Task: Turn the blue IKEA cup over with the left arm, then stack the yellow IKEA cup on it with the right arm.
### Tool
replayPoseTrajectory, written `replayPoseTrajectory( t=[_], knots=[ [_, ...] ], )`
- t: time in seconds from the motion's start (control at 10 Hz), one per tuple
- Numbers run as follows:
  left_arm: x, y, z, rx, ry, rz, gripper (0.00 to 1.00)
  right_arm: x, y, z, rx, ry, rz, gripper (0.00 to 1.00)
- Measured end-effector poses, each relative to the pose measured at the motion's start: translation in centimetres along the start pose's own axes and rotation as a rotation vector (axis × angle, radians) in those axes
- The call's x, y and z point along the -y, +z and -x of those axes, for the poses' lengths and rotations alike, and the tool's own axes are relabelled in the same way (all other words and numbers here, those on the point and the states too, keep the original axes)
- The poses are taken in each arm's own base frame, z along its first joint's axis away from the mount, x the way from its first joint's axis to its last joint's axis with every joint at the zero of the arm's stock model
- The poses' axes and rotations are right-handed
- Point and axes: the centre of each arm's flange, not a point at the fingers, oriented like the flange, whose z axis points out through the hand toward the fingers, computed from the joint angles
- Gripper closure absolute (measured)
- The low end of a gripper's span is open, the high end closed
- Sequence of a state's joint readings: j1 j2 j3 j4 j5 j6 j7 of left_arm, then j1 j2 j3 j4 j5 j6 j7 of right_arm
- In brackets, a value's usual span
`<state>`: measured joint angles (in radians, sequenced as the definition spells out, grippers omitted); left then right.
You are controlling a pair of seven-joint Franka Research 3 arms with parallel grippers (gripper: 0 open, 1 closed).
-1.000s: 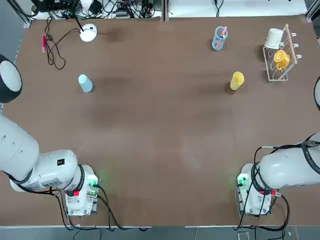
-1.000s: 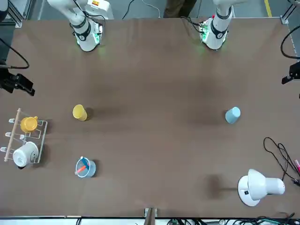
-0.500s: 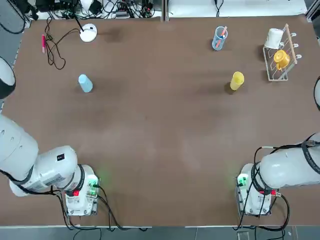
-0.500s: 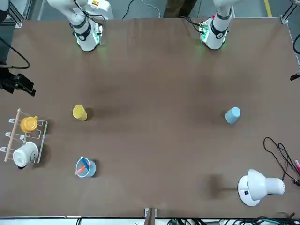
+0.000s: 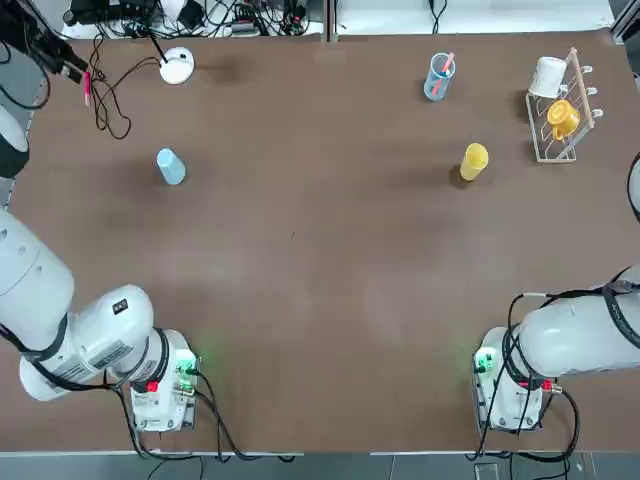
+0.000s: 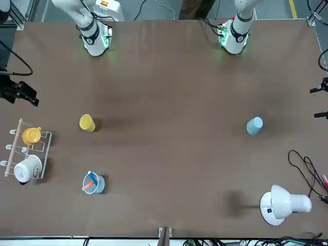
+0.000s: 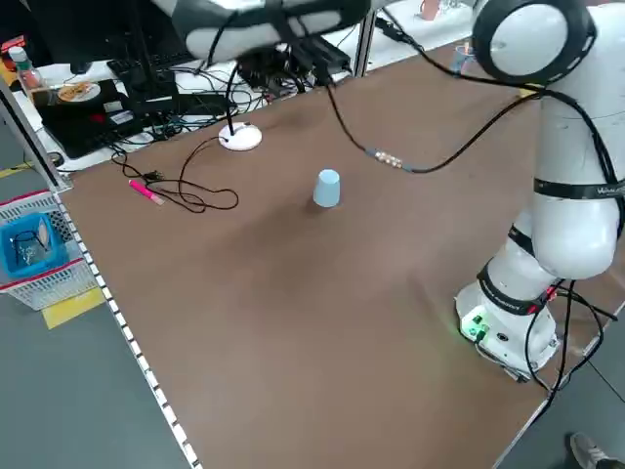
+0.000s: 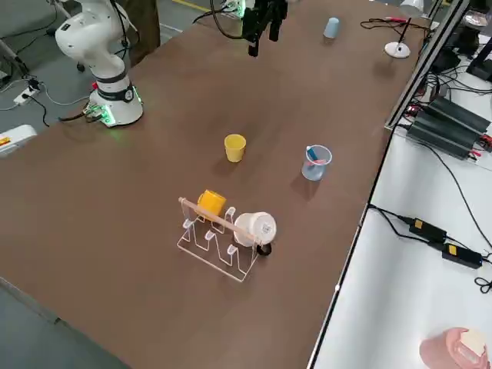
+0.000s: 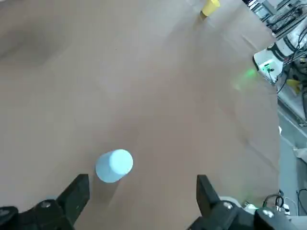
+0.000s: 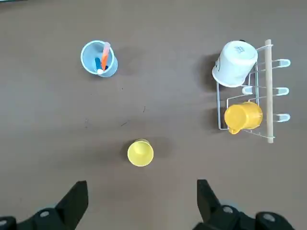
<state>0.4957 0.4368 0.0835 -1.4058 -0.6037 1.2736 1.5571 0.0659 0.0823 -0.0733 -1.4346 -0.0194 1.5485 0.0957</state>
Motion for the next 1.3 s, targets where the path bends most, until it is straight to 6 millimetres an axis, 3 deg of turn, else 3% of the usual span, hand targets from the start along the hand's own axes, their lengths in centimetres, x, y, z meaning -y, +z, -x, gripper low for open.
replayPoseTrajectory(
  t=[0.3,0.6,1.0,1.1,1.3],
  knots=[
    [3.3,3.3,4.9,-0.056,0.193,0.112,0.01,0.1,0.0,0.0,0.0,-0.002,0.0,0.0],
    [5.1,6.1,7.5,-0.125,0.263,0.149,0.01,0.5,0.1,0.1,0.004,-0.01,0.0,0.0],
    [8.4,12.6,14.6,-0.247,0.37,0.119,0.01,0.6,0.2,0.2,0.01,-0.011,0.0,0.0],
    [9.4,14.6,15.8,-0.279,0.41,0.111,0.01,0.6,0.2,0.2,0.011,-0.011,-0.001,0.0],
    [10.2,16.5,16.7,-0.297,0.467,0.107,0.01,0.6,0.2,0.2,0.011,-0.012,-0.001,0.0]
  ],
)
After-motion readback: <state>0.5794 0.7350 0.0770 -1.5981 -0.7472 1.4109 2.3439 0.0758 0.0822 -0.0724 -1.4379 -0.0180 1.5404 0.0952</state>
